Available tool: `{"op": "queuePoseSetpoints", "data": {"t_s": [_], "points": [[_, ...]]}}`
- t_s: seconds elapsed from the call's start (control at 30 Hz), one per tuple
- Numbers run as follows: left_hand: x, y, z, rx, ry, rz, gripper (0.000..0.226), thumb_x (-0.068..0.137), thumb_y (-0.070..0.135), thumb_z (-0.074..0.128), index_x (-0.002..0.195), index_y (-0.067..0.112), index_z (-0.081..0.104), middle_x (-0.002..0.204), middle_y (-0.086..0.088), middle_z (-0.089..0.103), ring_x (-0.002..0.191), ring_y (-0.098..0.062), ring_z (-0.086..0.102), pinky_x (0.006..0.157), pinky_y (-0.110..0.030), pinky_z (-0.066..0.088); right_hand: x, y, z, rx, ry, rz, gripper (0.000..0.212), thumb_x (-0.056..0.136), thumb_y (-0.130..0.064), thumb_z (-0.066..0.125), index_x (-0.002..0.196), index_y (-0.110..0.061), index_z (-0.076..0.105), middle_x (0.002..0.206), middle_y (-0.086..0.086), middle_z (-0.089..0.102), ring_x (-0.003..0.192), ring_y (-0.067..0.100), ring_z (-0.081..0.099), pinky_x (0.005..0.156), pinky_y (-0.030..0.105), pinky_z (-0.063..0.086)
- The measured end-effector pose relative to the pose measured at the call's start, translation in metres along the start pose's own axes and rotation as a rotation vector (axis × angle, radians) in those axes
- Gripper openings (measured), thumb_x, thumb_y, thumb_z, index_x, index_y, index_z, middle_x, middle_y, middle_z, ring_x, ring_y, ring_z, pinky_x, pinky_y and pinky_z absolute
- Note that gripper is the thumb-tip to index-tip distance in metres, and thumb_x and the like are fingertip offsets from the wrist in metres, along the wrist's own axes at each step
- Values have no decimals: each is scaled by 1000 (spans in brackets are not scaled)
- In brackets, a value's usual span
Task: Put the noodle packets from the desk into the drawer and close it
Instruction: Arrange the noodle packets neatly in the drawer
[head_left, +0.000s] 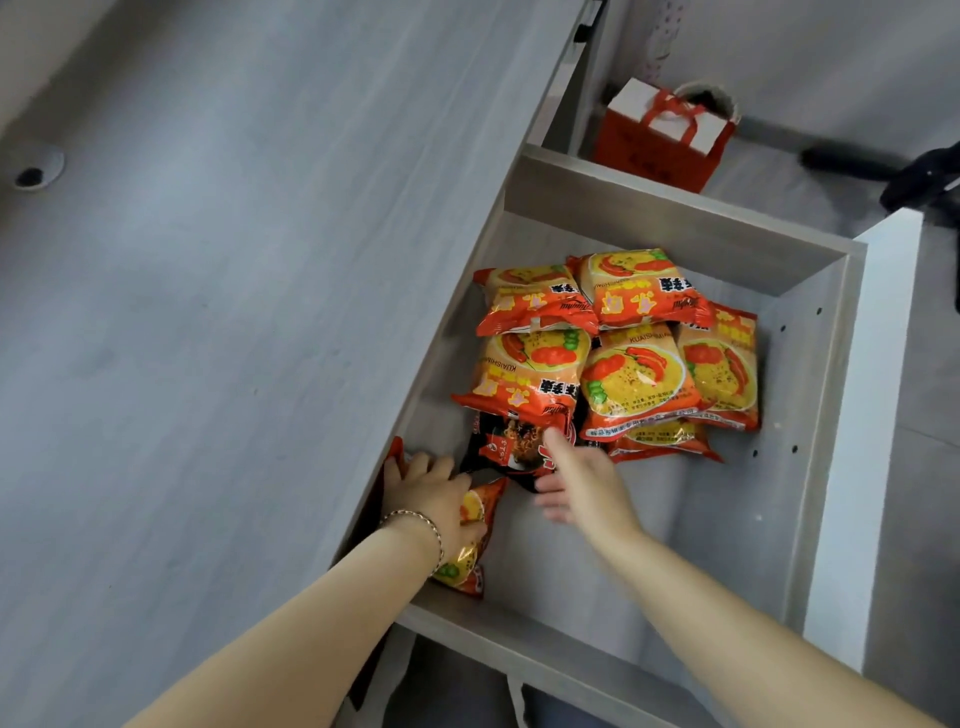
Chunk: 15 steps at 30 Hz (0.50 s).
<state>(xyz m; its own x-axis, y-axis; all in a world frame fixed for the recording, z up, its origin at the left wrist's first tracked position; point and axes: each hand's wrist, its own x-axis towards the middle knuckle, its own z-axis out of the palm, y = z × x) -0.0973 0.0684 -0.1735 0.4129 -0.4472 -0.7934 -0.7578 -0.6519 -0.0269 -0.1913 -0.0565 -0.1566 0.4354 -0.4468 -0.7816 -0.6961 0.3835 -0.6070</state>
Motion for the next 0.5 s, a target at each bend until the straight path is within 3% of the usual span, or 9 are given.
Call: {"op": "queuePoseSetpoints", "data": {"t_s": [0.1, 0.17, 0.23, 0.3, 0.37, 0.43, 0.5], "points": [[7, 1, -7, -31, -15, -44, 58, 88, 59, 43, 135, 26, 47, 146, 0, 37, 138, -26, 24, 117, -51, 10, 4, -25, -9, 211, 58, 109, 43, 88, -52, 46, 110, -16, 49, 105, 14, 63, 99, 28, 65, 77, 33, 54], [7, 2, -15, -91, -33, -81, 52, 90, 58, 39, 126, 25, 57, 134, -1, 48, 131, -24, 35, 115, -46, 17, 10, -37, -6, 293, 73, 162, 47, 89, -46, 51, 116, -7, 54, 110, 17, 62, 98, 28, 66, 76, 31, 55], [5, 1, -22, -298, 18, -135, 45, 92, 53, 40, 107, 20, 67, 101, -2, 61, 105, -21, 54, 100, -38, 37, 15, -41, -1, 333, 86, 150, 29, 90, -33, 56, 91, -4, 58, 99, 16, 66, 81, 23, 67, 66, 26, 55], [-1, 4, -30, -771, 148, -227, 33, 94, 41, 46, 100, 14, 65, 76, 0, 59, 76, -18, 58, 81, -31, 48, 17, -43, 2, 343, 90, 107, 17, 90, -21, 56, 77, -10, 56, 82, 10, 66, 66, 16, 66, 55, 21, 54], [-7, 5, -41, -1286, 223, -342, 43, 92, 43, 49, 118, 10, 57, 100, -4, 65, 91, -23, 62, 85, -31, 47, 14, -40, 4, 301, 69, 31, 14, 90, -13, 54, 78, -6, 56, 74, 5, 64, 62, 11, 64, 53, 18, 54], [-11, 4, -52, -1827, 57, -357, 56, 87, 53, 52, 125, 12, 52, 115, -11, 64, 101, -27, 62, 87, -40, 50, 2, -34, 6, 178, 46, -82, 14, 90, -11, 54, 84, 2, 56, 72, 6, 65, 62, 11, 64, 59, 21, 54], [-16, 6, -60, -2180, -173, -312, 55, 82, 50, 61, 121, 13, 51, 114, -15, 64, 94, -27, 65, 75, -42, 54, -13, -25, 6, 68, 16, -212, 24, 89, -11, 57, 90, 12, 55, 78, 17, 66, 69, 16, 61, 69, 37, 54]]}}
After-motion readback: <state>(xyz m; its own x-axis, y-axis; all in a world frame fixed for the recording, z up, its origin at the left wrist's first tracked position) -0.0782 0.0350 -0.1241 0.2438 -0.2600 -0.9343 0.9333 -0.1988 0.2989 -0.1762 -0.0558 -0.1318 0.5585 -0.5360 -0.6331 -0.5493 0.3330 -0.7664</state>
